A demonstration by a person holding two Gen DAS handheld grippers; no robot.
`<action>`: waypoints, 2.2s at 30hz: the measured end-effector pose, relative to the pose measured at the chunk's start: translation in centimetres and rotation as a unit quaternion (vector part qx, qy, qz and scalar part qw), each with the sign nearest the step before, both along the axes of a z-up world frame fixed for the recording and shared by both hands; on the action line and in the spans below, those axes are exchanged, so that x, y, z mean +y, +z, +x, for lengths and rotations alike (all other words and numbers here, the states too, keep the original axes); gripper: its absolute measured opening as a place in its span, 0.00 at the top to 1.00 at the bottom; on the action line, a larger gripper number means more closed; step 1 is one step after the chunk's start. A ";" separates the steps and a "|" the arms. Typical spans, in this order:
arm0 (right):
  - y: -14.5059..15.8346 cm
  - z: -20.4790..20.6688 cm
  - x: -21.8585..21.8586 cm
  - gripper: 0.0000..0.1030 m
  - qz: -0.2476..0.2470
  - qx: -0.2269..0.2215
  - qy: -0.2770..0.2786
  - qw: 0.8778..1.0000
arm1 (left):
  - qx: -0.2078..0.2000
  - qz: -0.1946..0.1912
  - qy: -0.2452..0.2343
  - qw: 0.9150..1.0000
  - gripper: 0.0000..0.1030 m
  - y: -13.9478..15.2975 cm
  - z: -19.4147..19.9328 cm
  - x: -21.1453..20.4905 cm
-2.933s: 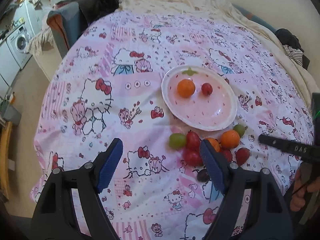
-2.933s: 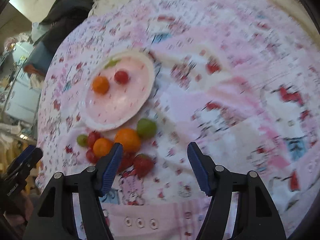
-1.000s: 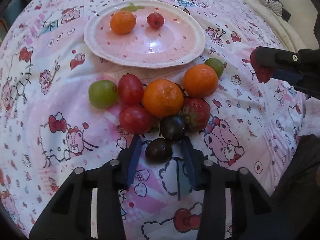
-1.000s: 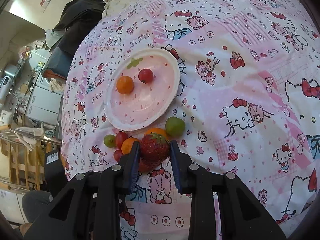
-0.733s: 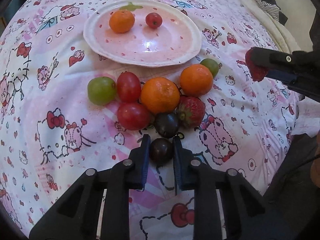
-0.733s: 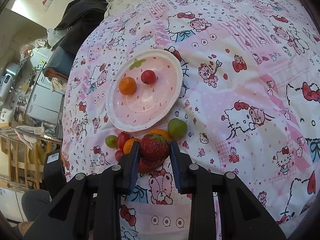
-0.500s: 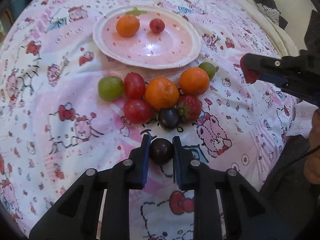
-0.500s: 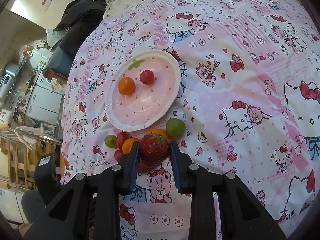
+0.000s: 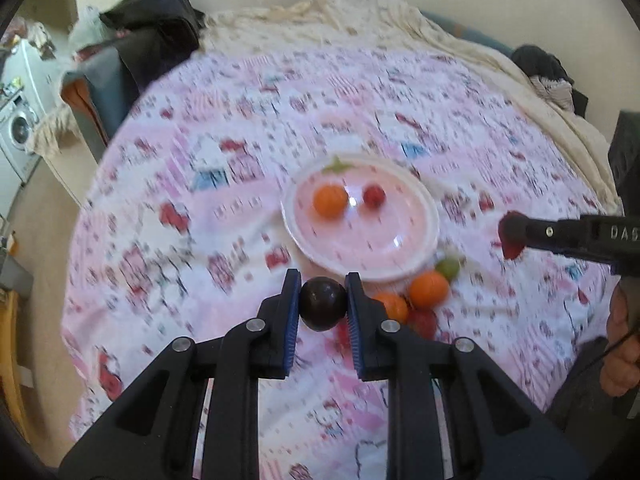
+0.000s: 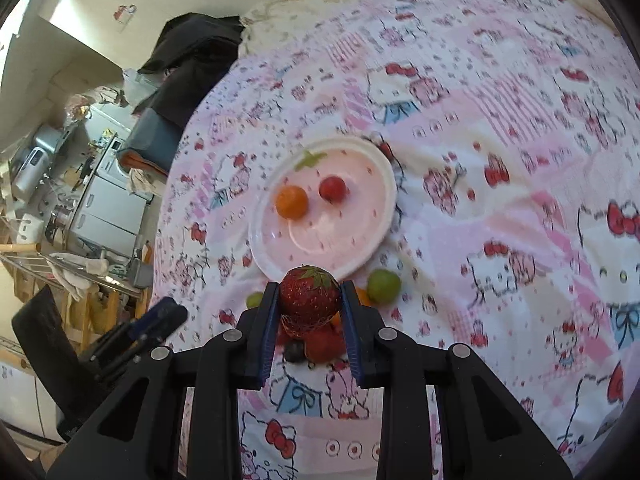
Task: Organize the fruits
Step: 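Place the dark grape and strawberry on the plate, opening both tools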
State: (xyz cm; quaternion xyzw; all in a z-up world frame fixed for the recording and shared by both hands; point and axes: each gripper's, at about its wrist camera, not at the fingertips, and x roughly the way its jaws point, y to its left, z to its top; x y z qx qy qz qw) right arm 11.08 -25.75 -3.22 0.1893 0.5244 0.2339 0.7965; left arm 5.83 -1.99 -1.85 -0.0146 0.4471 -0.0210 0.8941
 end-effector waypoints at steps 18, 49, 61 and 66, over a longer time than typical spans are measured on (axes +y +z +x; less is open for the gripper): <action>-0.9 7.8 1.3 0.70 -0.028 -0.008 0.001 1.000 | 0.007 0.031 -0.008 0.999 0.82 -0.5 8.8 -0.4; -9.7 13.2 3.4 0.70 -0.069 0.106 0.009 0.992 | 0.081 0.022 -0.010 0.996 0.80 -10.6 13.6 -0.8; -9.8 13.4 3.4 0.67 -0.058 0.111 0.011 0.992 | 0.086 0.013 -0.037 0.995 0.54 -10.6 13.4 -1.7; -8.9 13.4 3.6 0.38 -0.045 0.096 0.023 0.994 | 0.063 0.029 -0.043 0.997 0.08 -9.5 12.6 -2.9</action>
